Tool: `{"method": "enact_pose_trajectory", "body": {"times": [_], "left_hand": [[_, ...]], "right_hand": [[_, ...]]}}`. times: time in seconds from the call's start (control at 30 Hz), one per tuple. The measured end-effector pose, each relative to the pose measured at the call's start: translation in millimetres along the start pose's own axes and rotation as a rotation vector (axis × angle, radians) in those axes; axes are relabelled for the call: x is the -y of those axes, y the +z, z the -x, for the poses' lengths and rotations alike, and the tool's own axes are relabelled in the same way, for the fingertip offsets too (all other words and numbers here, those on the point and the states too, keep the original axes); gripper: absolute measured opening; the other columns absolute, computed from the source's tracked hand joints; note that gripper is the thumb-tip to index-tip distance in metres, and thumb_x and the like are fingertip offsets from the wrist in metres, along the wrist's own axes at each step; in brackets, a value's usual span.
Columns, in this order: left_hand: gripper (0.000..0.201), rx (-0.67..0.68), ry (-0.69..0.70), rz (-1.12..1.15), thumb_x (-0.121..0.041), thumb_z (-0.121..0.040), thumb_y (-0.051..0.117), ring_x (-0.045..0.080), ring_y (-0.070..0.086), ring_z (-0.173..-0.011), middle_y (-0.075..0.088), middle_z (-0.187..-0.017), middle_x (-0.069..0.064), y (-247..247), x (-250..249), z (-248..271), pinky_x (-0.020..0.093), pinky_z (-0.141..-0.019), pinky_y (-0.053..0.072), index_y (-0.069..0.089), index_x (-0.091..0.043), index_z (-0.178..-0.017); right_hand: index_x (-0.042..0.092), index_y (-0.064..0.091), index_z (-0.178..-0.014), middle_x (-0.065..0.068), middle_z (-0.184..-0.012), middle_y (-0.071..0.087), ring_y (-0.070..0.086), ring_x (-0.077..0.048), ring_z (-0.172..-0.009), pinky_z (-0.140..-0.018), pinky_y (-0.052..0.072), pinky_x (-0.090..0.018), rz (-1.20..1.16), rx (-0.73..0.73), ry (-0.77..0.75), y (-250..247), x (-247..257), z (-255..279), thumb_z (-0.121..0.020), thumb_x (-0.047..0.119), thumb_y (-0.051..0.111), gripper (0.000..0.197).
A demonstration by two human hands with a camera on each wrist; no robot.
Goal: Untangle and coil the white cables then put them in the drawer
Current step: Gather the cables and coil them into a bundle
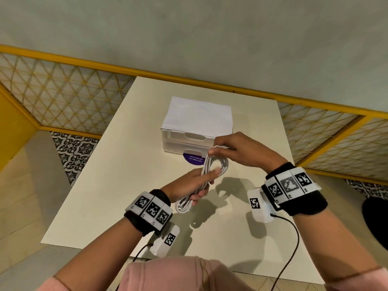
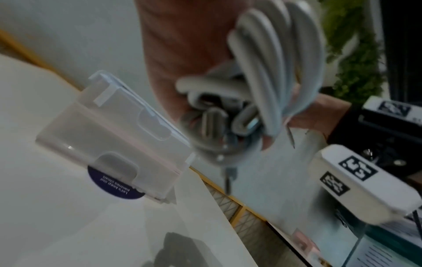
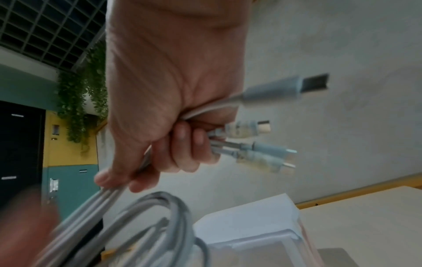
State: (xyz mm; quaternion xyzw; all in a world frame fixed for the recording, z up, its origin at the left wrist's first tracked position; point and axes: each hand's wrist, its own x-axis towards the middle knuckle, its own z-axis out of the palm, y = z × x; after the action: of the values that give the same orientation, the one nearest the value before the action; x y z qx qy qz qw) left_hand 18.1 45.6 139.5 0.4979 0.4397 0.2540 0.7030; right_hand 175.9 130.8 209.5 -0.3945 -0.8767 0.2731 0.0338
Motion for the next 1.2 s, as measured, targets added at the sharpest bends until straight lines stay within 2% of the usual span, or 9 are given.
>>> {"method": "enact_pose_trajectory", "body": {"times": [0.1, 0.37, 0.57, 0.67, 0.73, 0.8, 0.87, 1.03, 1.2], "left_hand": [[0.040, 0.025, -0.016, -0.082, -0.039, -0.096, 0.049, 0.011, 0.030, -0.036, 0.039, -0.045, -0.005, 2.9, -0.7, -2.6, 0.022, -0.040, 0.036, 0.041, -0.017, -0.064], [0.038, -0.109, 0.156, 0.009, -0.041, -0.100, 0.037, 0.012, 0.035, -0.041, 0.042, -0.055, -0.001, -1.5, -14.3, -0.1, 0.025, -0.045, 0.041, 0.044, -0.014, -0.075], [0.022, -0.253, 0.259, 0.011, -0.043, -0.098, 0.040, 0.014, 0.043, -0.044, 0.043, -0.057, -0.004, 3.1, -4.8, -7.3, 0.028, -0.048, 0.046, 0.050, -0.027, -0.086], [0.028, -0.254, 0.278, 0.009, -0.043, -0.098, 0.040, 0.014, 0.048, -0.047, 0.045, -0.059, -0.005, 2.0, -4.0, -8.5, 0.027, -0.046, 0.048, 0.052, -0.018, -0.099], [0.022, -0.252, 0.297, -0.025, -0.043, -0.098, 0.040, 0.011, 0.053, -0.056, 0.049, -0.064, -0.008, 3.9, -5.1, -6.1, 0.025, -0.050, 0.051, 0.053, -0.026, -0.096], [0.013, -0.242, 0.319, -0.061, -0.038, -0.099, 0.039, 0.000, 0.059, -0.072, 0.053, -0.080, -0.011, 5.9, -3.2, -5.2, 0.019, -0.064, 0.054, 0.052, -0.037, -0.100], [0.012, -0.235, 0.310, -0.093, -0.036, -0.099, 0.040, 0.003, 0.056, -0.098, 0.050, -0.101, -0.004, 6.4, -1.2, -4.8, 0.027, -0.085, 0.054, 0.048, -0.045, -0.102], [0.045, -0.237, 0.291, -0.080, -0.032, -0.096, 0.050, 0.006, 0.057, -0.095, 0.057, -0.099, -0.013, 5.4, 4.5, -7.3, 0.018, -0.063, 0.051, 0.037, -0.018, -0.137], [0.037, -0.206, 0.285, 0.016, -0.024, -0.094, 0.056, 0.016, 0.062, -0.074, 0.059, -0.083, 0.004, 1.3, 6.1, -5.1, 0.026, -0.058, 0.053, 0.040, -0.010, -0.124]], "right_hand": [[0.018, 0.063, -0.085, 0.005, -0.070, 0.063, 0.054, -0.011, -0.063, -0.059, 0.039, -0.033, 0.052, -0.056, -0.019, 1.3, 4.6, -2.8, -0.087, 0.049, 0.055, 0.031], [0.015, 0.049, -0.096, 0.002, -0.062, 0.051, 0.052, -0.020, -0.060, -0.057, 0.038, -0.030, -0.255, -0.399, 0.043, 24.3, -6.2, 7.5, -0.090, 0.042, 0.054, 0.028], [0.013, 0.053, -0.113, -0.005, -0.108, 0.050, 0.049, -0.010, -0.097, -0.087, 0.033, -0.016, -0.486, -0.520, 0.240, 44.9, 13.6, 8.9, -0.101, 0.039, 0.017, 0.046], [0.017, 0.046, -0.130, -0.002, -0.125, 0.044, 0.044, -0.009, -0.115, -0.100, 0.028, -0.022, -0.658, -0.424, 0.370, 56.9, 18.6, 4.6, -0.096, 0.054, 0.010, 0.062], [0.020, 0.044, -0.136, -0.003, -0.134, 0.051, 0.048, -0.015, -0.124, -0.107, 0.035, -0.034, -0.867, -0.425, 0.435, 62.5, 17.0, 1.2, -0.086, 0.071, 0.010, 0.079], [0.014, 0.046, -0.133, -0.005, -0.115, 0.064, 0.059, -0.020, -0.114, -0.100, 0.046, -0.036, -1.126, -0.481, 0.430, 62.8, 17.4, -0.4, -0.089, 0.066, 0.012, 0.076], [0.011, 0.043, -0.134, -0.005, -0.102, 0.065, 0.063, -0.018, -0.100, -0.088, 0.052, -0.030, -1.314, -0.493, 0.427, 61.5, 18.4, -1.6, -0.094, 0.058, 0.013, 0.069], [0.013, 0.033, -0.141, -0.017, -0.130, 0.057, 0.059, -0.030, -0.112, -0.077, 0.052, -0.037, -1.600, -0.433, 0.428, 61.7, 14.7, -7.1, -0.087, 0.069, 0.010, 0.081], [0.004, 0.035, -0.139, -0.016, -0.106, 0.064, 0.070, -0.025, -0.079, -0.054, 0.056, -0.032, -1.648, -0.224, 0.333, 59.3, 12.6, -4.7, -0.085, 0.072, 0.007, 0.092]]}}
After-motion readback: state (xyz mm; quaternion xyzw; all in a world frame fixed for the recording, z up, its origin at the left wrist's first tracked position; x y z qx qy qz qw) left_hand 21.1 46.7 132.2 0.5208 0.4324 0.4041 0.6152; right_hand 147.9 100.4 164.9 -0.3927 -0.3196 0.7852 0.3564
